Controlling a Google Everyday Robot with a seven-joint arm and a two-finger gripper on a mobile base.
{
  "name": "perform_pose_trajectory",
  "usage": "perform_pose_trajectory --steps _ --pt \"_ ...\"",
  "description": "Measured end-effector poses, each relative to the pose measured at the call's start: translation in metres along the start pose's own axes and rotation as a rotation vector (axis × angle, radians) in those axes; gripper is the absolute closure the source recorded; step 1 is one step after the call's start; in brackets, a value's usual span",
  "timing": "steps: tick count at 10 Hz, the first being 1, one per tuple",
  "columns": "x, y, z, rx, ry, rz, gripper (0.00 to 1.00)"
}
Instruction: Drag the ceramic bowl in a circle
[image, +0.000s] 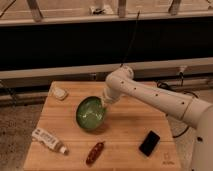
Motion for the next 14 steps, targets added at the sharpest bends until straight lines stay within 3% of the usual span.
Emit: perform_pose_trajectory --steps 14 --pt "-0.01 0.022 -0.005 0.045 0.049 0.032 1.0"
